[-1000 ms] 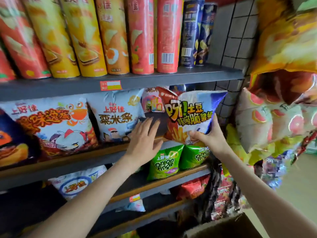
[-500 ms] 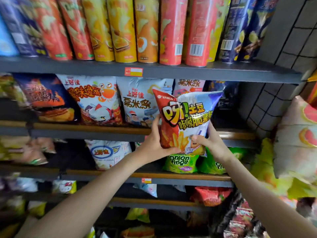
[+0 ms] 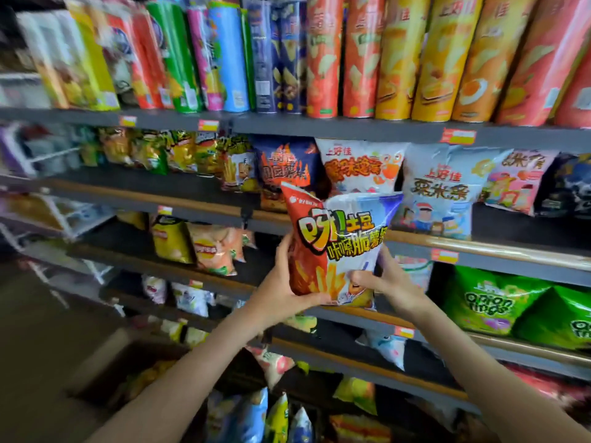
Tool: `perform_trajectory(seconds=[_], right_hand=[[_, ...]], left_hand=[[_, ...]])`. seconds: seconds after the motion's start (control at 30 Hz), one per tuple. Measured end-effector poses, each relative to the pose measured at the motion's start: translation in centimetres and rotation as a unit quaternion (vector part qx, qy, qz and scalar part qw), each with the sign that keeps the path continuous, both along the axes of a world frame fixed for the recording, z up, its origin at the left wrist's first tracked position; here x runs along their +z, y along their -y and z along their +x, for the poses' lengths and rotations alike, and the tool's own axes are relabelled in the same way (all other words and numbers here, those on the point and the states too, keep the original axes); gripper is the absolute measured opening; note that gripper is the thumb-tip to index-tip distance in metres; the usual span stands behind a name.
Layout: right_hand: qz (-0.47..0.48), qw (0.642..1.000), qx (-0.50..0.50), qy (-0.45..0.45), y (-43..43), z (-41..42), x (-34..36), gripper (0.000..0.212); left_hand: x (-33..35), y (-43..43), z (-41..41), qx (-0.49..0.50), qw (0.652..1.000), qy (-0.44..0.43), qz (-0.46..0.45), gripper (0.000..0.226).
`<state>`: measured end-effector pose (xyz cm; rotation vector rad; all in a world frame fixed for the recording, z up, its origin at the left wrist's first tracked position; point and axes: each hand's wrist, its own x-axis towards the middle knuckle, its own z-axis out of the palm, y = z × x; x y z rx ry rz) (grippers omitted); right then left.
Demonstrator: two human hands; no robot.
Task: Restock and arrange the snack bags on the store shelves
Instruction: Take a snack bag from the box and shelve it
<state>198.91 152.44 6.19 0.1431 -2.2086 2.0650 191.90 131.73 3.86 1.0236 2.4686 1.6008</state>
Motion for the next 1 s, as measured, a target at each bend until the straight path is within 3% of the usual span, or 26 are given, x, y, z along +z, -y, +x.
perform_trajectory(seconds=[0.17,0.37,0.7,0.83,1.0], right_hand=[[0.044,0.996,0.08,0.021,12.0,-4.2,-0.9,0.068],[0.095,0.987,0.131,0.01,22.5,-10.1,-0.6,0.079],[0.107,0.989,0.043,-0.089,35.3,-23.2,0.2,0.07],[0.09,0.986,0.021,-0.136,39.5,-30.1,0.6,0.067],[0.156,0.976,-0.01,-0.154,41.5,-36.2,2.0,0.062]], left_hand=[[-0.5,13.4,-1.5,0.064,0.996,0.013,-0.061,0.115],[0.0,24.7,-4.3,0.121,0.988,0.007,-0.093,0.115],[0.3,39.5,-15.0,0.196,0.967,-0.094,-0.13,0.072],[1.1,42.7,-21.6,0.21,0.959,-0.116,-0.149,0.073],[3.1,45.0,-29.3,0.183,0.959,-0.127,-0.175,0.074]])
